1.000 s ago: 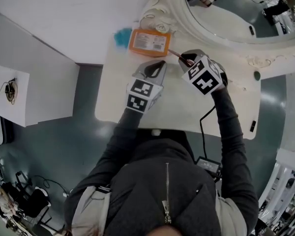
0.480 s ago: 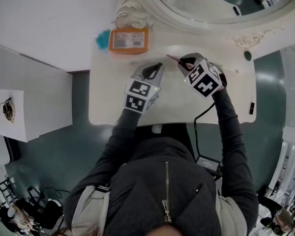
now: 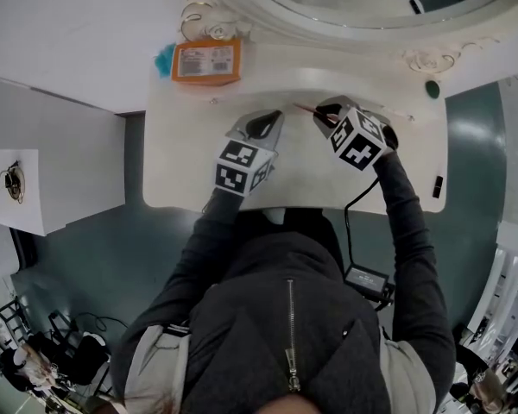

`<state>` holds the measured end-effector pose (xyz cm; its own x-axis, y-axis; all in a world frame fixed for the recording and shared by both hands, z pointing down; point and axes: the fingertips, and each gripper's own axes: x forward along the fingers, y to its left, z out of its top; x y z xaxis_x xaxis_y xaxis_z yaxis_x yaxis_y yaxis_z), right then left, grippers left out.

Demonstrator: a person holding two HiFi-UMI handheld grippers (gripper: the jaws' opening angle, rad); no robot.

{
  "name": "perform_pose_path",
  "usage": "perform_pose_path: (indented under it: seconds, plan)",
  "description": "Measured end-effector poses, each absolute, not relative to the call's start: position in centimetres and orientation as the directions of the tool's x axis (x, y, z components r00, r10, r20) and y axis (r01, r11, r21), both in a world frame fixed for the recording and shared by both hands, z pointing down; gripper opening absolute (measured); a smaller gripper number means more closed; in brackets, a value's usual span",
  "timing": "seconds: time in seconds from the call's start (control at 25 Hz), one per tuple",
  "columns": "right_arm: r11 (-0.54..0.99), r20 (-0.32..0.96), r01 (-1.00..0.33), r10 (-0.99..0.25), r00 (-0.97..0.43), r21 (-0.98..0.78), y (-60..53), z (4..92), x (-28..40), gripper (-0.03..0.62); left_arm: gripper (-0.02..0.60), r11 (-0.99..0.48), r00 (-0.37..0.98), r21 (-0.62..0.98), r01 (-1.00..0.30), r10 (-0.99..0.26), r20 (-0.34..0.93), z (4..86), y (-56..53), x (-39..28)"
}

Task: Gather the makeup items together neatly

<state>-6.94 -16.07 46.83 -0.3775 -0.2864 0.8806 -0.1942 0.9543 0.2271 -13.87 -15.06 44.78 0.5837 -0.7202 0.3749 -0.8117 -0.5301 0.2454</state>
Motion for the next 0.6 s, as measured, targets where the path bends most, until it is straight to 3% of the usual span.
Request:
perform_pose_path:
  seconds: [0.6]
  plan:
    - [0.986, 0.911, -0.014, -0.156, -0.383, 0.163, -16.1, 51.5, -3.6, 0.051, 0.011, -0.454, 0.535, 0.282, -0.845, -0.717, 0.446, 48.0, -15.7, -10.2]
